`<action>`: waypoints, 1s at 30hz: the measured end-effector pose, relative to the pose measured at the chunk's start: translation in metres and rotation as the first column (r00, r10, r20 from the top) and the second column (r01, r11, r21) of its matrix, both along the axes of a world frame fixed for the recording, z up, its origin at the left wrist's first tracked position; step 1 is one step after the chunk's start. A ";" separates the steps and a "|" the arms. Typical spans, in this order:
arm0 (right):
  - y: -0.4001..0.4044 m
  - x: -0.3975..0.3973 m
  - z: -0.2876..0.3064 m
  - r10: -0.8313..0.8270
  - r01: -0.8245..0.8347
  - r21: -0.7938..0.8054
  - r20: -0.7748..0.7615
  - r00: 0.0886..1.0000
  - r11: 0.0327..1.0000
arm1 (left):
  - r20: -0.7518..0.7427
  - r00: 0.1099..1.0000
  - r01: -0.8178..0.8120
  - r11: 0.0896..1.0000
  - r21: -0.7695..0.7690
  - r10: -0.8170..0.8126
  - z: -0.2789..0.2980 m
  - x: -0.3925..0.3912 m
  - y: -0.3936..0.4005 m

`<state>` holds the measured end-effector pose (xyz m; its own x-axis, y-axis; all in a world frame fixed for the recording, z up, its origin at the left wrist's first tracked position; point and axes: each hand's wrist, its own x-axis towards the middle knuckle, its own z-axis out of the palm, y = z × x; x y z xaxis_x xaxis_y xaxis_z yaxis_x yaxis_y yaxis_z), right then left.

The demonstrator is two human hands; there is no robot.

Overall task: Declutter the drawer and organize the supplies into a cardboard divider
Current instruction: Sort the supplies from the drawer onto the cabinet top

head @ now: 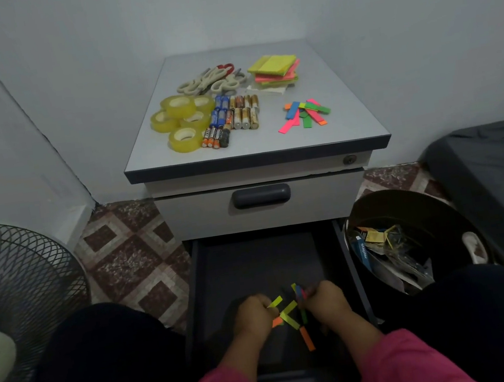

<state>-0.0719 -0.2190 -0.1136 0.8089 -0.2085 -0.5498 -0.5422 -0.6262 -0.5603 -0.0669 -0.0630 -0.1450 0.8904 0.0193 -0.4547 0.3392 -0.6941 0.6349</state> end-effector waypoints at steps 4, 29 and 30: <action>-0.003 -0.001 0.004 0.020 -0.020 0.009 0.004 1.000 1.000 | -0.033 0.984 0.176 0.965 0.193 -0.173 0.001 -0.002 0.004; 0.007 0.010 0.046 -0.223 0.078 0.433 0.296 0.929 0.898 | 0.186 0.973 -0.060 0.930 -0.363 0.136 0.060 0.024 -0.015; 0.007 0.013 0.060 -0.251 0.070 0.465 0.338 0.907 0.882 | 0.224 0.960 -0.067 0.913 -0.403 0.169 0.070 0.027 -0.016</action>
